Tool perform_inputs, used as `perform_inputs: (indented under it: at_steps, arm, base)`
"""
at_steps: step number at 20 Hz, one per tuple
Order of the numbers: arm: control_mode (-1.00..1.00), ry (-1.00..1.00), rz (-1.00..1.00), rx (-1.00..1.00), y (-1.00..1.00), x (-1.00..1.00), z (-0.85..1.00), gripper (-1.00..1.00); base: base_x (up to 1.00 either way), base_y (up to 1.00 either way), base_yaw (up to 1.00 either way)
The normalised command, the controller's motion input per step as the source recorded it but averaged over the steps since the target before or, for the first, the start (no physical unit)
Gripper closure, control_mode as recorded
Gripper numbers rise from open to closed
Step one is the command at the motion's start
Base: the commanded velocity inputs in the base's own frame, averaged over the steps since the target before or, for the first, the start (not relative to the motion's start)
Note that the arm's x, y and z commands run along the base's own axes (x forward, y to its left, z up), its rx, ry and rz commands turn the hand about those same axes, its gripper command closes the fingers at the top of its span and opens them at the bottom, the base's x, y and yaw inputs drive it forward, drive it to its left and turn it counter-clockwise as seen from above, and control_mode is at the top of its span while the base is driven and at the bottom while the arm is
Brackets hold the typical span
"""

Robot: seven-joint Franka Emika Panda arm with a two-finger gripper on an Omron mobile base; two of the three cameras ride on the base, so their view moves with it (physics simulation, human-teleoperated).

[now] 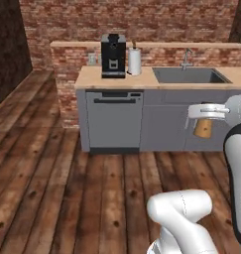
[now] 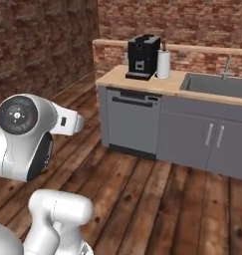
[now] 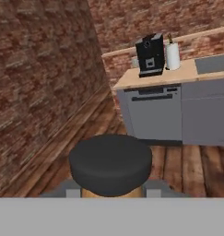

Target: Retrieve the shaker from the cabinet and place it next the steak on a plate on the dining table.

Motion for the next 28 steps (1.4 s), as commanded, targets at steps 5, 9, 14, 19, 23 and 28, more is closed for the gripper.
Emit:
perform_inputs:
  at_steps: [5,9,14,19,23,28]
  arm:
    - [1.0,0.0,0.0,0.0,0.0,0.0,0.0,1.0]
    - [1.0,0.0,0.0,0.0,0.0,0.0,0.0,1.0]
    - [1.0,0.0,0.0,0.0,0.0,0.0,0.0,1.0]
    - [1.0,0.0,0.0,0.0,0.0,0.0,0.0,1.0]
    - [1.0,0.0,0.0,0.0,0.0,0.0,0.0,1.0]
    - [1.0,0.0,0.0,0.0,0.0,0.0,0.0,1.0]
  base:
    - [1.0,1.0,-0.09]
    - [1.0,1.0,-0.09]
    - [1.0,1.0,-0.15]
    - [1.0,1.0,-0.16]
    - [1.0,1.0,-0.18]
    - [1.0,0.82,-0.11]
